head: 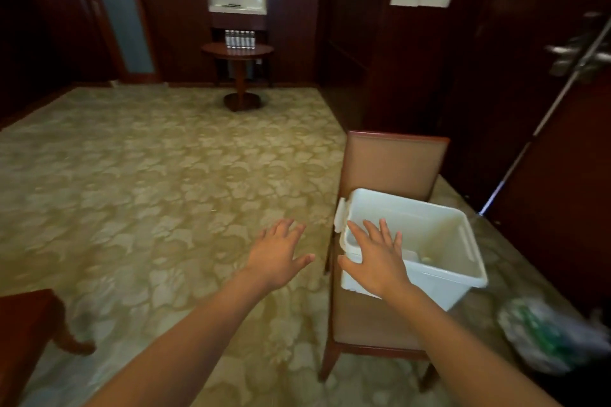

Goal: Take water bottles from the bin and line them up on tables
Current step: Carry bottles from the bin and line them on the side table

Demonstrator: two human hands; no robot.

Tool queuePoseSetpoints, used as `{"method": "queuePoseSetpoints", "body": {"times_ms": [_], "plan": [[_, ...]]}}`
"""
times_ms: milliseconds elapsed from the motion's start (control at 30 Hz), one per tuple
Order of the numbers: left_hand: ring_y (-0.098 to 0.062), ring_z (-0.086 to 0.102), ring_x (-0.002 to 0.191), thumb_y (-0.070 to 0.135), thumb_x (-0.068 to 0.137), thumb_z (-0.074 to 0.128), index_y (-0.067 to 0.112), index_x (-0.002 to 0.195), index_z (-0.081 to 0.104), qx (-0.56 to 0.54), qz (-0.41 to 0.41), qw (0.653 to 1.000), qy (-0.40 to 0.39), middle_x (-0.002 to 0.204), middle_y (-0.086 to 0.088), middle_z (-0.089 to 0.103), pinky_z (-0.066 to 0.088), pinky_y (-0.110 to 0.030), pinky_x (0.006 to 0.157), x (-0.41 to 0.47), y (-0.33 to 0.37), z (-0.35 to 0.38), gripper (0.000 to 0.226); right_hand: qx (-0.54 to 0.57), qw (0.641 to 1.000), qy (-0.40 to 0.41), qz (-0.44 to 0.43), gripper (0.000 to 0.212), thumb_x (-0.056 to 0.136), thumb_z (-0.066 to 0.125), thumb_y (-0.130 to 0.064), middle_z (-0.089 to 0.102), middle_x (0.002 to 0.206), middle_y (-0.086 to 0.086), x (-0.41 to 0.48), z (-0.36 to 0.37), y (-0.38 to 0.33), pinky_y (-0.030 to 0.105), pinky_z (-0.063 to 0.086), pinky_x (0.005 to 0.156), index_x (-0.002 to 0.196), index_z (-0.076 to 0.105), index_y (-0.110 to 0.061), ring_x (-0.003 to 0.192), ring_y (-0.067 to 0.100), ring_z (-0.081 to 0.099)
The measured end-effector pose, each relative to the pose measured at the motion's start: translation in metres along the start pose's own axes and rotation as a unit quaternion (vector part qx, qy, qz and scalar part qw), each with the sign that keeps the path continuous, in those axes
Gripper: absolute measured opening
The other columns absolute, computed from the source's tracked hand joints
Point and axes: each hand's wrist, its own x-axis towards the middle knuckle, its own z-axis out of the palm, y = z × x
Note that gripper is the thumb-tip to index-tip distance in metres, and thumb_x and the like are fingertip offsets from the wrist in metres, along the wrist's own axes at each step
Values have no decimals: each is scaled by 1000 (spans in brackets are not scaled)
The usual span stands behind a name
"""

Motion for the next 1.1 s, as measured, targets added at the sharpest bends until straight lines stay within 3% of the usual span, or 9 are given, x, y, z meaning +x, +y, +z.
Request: {"method": "queuePoseSetpoints", "body": {"times_ms": [433, 733, 900, 1100], "plan": [[-19, 17, 149, 59, 96, 41, 32, 156, 12, -34, 131, 988, -77, 163, 4, 11, 33, -36, 111, 145, 80, 44, 72, 5, 986, 16, 164, 75, 94, 46, -58, 10, 166, 0, 39, 1, 125, 53, -12, 120, 157, 14, -36, 154, 25, -9], [-18, 16, 149, 54, 99, 39, 30, 156, 9, -36, 203, 968, -140, 164, 2, 9, 28, -34, 115, 264, 86, 77, 70, 8, 970, -13, 244, 76, 94, 47, -57, 12, 166, 0, 120, 16, 177, 55, -11, 121, 158, 13, -34, 154, 25, -5], [-18, 26, 146, 55, 98, 39, 31, 155, 11, -43, 212, 960, -179, 163, 3, 15, 35, -34, 111, 307, 91, 107, 68, 23, 955, -45, 291, 73, 95, 45, -56, 14, 166, -1, 142, 34, 208, 56, -6, 122, 157, 13, -35, 154, 25, -1], [-16, 26, 146, 56, 97, 40, 33, 155, 13, -48, 209, 948, -237, 161, 6, 20, 37, -35, 110, 353, 108, 150, 68, 54, 939, -106, 323, 74, 94, 47, -54, 17, 165, 0, 173, 52, 255, 54, -1, 122, 157, 15, -33, 154, 24, 3]]}}
